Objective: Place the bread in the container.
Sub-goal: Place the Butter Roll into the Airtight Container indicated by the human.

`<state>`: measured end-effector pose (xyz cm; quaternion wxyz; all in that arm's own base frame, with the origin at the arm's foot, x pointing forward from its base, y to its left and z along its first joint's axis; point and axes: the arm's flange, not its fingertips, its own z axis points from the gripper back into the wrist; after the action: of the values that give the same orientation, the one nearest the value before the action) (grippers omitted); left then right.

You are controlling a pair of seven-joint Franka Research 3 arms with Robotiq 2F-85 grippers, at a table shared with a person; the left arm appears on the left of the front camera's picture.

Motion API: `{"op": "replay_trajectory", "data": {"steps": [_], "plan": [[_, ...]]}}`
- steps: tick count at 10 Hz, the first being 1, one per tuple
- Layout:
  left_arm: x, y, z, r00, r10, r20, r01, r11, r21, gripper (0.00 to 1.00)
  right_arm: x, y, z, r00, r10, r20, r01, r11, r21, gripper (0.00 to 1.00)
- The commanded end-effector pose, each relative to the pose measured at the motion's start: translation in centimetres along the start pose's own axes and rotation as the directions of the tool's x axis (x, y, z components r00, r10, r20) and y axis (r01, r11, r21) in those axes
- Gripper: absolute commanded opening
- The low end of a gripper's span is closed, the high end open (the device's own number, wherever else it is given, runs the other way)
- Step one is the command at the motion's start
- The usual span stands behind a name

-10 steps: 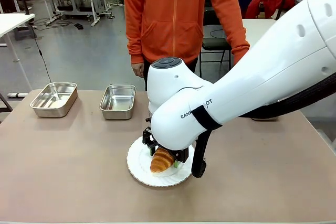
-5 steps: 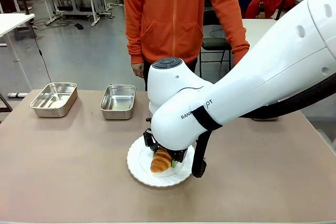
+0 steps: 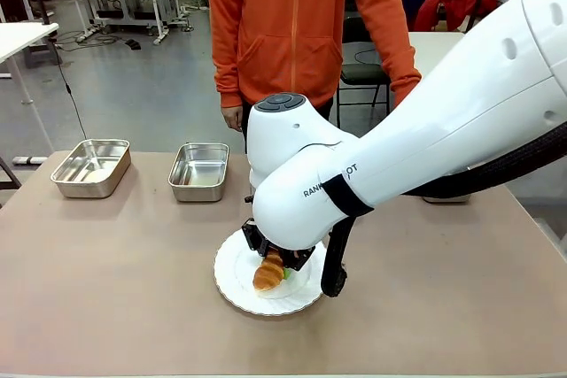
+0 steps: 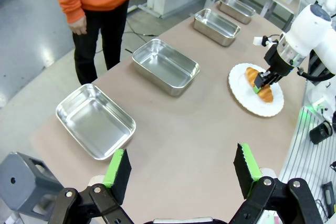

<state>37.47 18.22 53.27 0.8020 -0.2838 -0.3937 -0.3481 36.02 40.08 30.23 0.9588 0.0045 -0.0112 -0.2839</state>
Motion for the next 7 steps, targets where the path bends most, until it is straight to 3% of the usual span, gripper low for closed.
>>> {"op": "replay_trajectory", "data": {"steps": [1, 4, 7], "plan": [[0.1, -0.1, 0.1, 1.000, -0.007, 0.017, 0.007, 1.000, -0.008, 1.00, 0.9, -0.5, 2.1, 1.000, 0.014, 0.008, -0.014, 1.000, 0.018, 0.43], [0.1, -0.1, 0.1, 1.000, -0.007, 0.017, 0.007, 1.000, -0.008, 1.00, 5.5, -4.0, 10.3, 0.995, 0.097, 0.028, -0.098, 0.994, 0.041, 0.43], [0.1, -0.1, 0.1, 1.000, -0.007, 0.017, 0.007, 1.000, -0.008, 1.00, 12.4, -8.9, 15.7, 0.955, 0.292, 0.056, -0.294, 0.955, 0.046, 0.43]]}}
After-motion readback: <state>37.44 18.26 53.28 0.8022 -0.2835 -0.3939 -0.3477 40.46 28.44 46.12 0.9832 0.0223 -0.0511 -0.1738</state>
